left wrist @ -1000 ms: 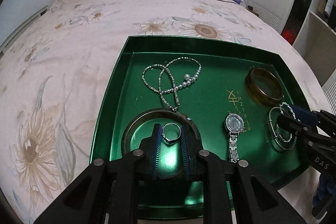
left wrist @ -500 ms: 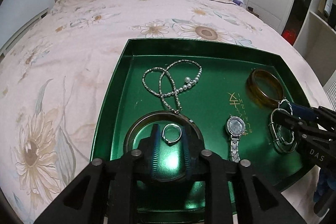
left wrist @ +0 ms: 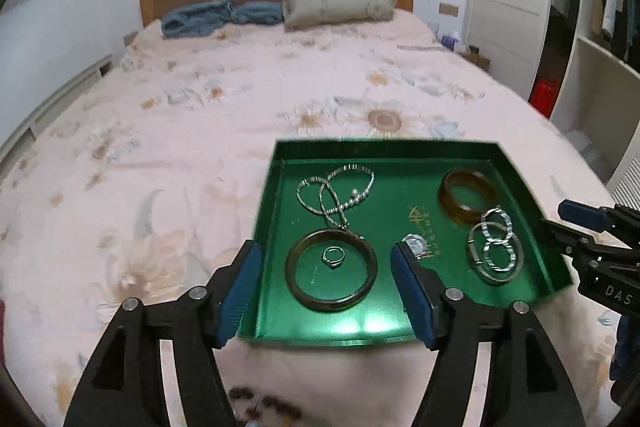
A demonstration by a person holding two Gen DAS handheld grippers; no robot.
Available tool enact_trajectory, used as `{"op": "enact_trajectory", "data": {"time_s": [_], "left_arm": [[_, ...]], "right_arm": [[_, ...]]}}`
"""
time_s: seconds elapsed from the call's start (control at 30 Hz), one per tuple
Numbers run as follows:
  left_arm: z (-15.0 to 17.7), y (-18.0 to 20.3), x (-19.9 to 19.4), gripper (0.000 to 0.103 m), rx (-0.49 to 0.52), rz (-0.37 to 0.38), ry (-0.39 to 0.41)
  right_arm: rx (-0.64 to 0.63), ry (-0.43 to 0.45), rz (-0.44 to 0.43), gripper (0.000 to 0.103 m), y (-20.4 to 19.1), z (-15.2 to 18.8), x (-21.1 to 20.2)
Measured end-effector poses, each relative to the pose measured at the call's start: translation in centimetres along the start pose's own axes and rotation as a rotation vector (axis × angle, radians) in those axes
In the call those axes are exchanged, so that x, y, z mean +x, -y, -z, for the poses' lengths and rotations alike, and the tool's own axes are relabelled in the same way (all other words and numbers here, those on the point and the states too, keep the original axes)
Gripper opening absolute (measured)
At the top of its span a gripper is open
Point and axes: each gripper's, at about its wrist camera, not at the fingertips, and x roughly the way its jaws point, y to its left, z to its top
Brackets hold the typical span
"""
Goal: Organize jewelry
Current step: 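Lift both open tools out of the tray and back away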
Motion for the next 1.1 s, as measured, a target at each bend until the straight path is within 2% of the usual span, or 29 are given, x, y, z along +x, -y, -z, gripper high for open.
{"op": "enact_trajectory", "data": {"time_s": [0.17, 0.3, 0.57, 0.8, 1.1], "left_arm": [[0.8, 0.4, -5.3, 0.068, 0.007, -0.012, 0.062], [2.1, 1.1, -9.2, 0.075, 0.027, -0.02, 0.108], [5.2, 2.2, -16.6, 0.075, 0.063, -0.034, 0.183], [7.4, 1.7, -21.6, 0.075, 0.057, -0.042, 0.221], [9.9, 1.0, -26.5, 0.075, 0.04, -0.058, 0.26]], "right_arm": [[-0.003, 0.048, -0.022, 0.049, -1.0, 0.8, -4.4], [-0.017, 0.085, -0.032, 0.051, -1.9, 2.0, -7.8], [-0.025, 0.143, -0.073, 0.053, -3.8, 5.5, -15.2], [-0.039, 0.194, -0.068, 0.053, -4.6, 8.4, -21.3], [-0.03, 0.234, -0.062, 0.053, -4.9, 11.7, -26.7]]}}
